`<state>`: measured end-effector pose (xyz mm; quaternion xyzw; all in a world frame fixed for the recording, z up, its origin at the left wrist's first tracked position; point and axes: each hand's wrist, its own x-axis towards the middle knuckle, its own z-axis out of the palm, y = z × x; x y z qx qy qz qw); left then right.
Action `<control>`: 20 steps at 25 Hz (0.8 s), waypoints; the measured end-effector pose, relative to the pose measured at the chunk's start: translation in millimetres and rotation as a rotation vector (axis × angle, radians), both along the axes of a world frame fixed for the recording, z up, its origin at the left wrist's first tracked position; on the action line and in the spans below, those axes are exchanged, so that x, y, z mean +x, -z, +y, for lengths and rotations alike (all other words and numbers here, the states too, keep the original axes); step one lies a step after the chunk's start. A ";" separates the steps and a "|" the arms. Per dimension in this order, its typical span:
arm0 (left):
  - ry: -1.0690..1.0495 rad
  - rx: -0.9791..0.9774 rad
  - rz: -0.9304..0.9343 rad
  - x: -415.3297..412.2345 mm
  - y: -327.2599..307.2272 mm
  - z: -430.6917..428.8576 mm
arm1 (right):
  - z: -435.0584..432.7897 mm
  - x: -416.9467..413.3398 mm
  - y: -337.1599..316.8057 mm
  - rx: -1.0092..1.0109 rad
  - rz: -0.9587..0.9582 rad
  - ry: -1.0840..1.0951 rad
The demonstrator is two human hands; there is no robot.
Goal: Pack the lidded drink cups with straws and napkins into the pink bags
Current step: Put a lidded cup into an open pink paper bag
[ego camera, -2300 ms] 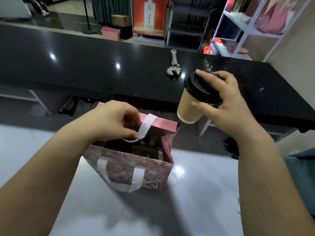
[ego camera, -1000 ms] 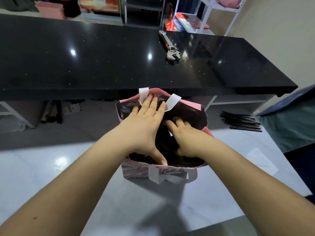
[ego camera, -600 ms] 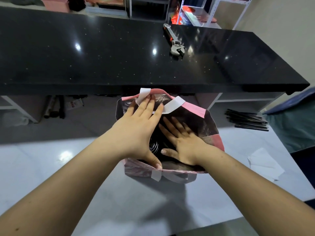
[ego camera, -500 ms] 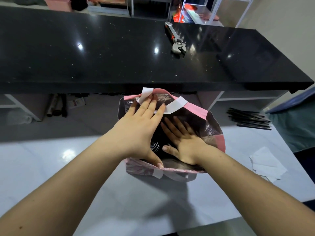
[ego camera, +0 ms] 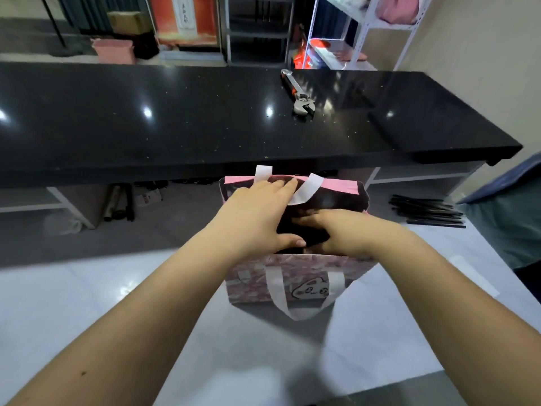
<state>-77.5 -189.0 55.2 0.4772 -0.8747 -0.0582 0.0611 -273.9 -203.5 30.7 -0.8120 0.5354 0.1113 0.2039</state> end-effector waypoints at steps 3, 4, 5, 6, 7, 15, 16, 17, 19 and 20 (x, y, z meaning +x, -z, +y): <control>0.014 -0.069 0.045 -3.4 -5.8 7.6 | 18.3 -6.6 -29.5 -0.158 -0.082 0.089; -0.010 -0.075 0.057 -6.5 -7.7 11.3 | 24.8 -8.5 -36.7 -0.255 -0.095 0.095; -0.044 -0.077 0.066 -11.3 -10.6 16.4 | 32.1 -11.2 -42.6 -0.342 -0.121 0.094; -0.076 -0.085 0.067 -17.3 -13.1 21.1 | 39.7 -13.8 -47.0 -0.407 -0.155 0.095; -0.093 -0.109 0.063 -24.4 -15.3 25.8 | 47.6 -18.5 -49.5 -0.463 -0.189 0.099; -0.055 -0.193 0.100 -155.4 -6.5 104.2 | 153.0 -136.0 -34.5 -0.756 -0.161 0.170; -0.057 -0.182 0.114 -178.5 -2.0 117.1 | 168.7 -157.2 -27.8 -0.759 -0.145 0.194; -0.055 -0.168 0.120 -201.6 4.7 130.5 | 184.9 -177.9 -19.9 -0.753 -0.126 0.222; -0.049 -0.130 0.117 -245.0 25.9 158.4 | 217.3 -216.7 1.3 -0.713 -0.089 0.291; -0.051 -0.100 0.108 -265.1 39.3 172.0 | 234.1 -234.8 13.8 -0.679 -0.076 0.331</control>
